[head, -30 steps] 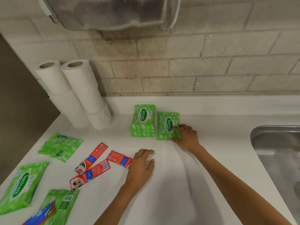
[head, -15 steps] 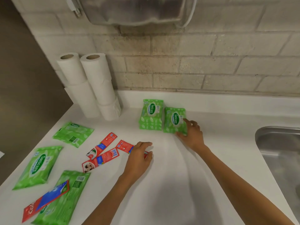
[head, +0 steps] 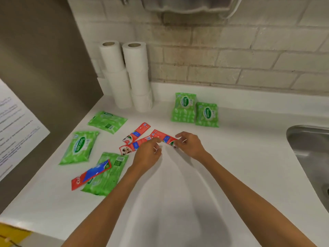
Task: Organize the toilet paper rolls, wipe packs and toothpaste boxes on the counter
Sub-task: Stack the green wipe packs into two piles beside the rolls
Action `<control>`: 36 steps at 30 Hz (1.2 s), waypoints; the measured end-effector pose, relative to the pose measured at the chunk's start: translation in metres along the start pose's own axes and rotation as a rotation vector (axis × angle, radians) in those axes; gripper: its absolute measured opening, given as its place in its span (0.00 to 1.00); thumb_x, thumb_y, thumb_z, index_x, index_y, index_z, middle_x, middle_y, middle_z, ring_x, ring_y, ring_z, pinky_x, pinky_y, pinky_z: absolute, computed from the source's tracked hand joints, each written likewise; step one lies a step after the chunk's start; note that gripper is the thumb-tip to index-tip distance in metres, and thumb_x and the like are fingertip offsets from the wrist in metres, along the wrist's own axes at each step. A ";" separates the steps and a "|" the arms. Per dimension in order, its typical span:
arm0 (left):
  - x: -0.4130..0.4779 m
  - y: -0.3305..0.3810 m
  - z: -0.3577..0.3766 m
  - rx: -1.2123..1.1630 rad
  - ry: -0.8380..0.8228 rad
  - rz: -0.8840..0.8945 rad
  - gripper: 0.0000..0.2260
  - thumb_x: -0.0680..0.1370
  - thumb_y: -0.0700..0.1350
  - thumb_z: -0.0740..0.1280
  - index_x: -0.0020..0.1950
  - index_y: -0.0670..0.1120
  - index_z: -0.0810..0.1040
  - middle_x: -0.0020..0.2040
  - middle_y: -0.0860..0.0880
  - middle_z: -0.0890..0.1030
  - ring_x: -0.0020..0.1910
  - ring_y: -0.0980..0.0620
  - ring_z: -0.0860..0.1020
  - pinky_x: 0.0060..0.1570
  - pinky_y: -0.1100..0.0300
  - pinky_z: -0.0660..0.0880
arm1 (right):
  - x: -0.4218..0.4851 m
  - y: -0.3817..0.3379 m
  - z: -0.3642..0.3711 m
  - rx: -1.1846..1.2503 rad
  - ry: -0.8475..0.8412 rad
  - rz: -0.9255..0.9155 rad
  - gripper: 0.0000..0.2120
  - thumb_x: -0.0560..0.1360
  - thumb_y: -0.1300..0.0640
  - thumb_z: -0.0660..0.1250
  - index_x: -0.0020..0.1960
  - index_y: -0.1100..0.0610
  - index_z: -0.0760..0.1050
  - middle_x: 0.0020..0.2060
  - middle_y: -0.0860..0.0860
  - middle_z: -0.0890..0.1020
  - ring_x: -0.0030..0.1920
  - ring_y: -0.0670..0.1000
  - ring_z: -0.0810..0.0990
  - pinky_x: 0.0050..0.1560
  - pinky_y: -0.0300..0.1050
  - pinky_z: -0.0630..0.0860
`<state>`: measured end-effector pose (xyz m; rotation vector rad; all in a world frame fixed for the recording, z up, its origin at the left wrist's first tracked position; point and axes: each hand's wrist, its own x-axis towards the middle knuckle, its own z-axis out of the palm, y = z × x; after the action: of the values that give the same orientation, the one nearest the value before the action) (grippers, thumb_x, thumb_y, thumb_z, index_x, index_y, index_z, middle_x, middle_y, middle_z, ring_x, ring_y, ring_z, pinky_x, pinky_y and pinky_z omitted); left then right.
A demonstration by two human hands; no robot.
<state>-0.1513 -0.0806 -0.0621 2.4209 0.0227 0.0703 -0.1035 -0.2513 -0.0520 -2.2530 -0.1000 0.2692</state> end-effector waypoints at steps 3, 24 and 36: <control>-0.010 -0.021 -0.025 0.058 0.011 -0.041 0.14 0.75 0.40 0.64 0.60 0.44 0.75 0.47 0.46 0.82 0.45 0.45 0.80 0.45 0.60 0.72 | -0.011 -0.028 0.029 -0.014 -0.040 -0.037 0.10 0.73 0.58 0.68 0.53 0.58 0.78 0.38 0.51 0.81 0.41 0.50 0.76 0.42 0.39 0.69; -0.071 -0.127 -0.106 0.338 -0.121 -0.333 0.22 0.72 0.57 0.67 0.56 0.43 0.70 0.56 0.43 0.73 0.58 0.44 0.72 0.57 0.49 0.70 | -0.046 -0.118 0.158 0.420 -0.219 0.447 0.08 0.73 0.63 0.65 0.36 0.60 0.70 0.29 0.56 0.74 0.27 0.50 0.73 0.28 0.40 0.67; -0.067 -0.124 -0.093 0.040 -0.111 -0.203 0.24 0.74 0.53 0.67 0.67 0.45 0.69 0.59 0.44 0.76 0.58 0.45 0.74 0.58 0.50 0.72 | -0.053 -0.113 0.152 0.660 -0.086 0.507 0.07 0.73 0.65 0.68 0.38 0.59 0.73 0.36 0.59 0.80 0.30 0.53 0.80 0.30 0.44 0.78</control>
<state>-0.2232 0.0718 -0.0766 2.4445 0.2213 -0.1580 -0.1877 -0.0733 -0.0511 -1.5757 0.4591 0.5748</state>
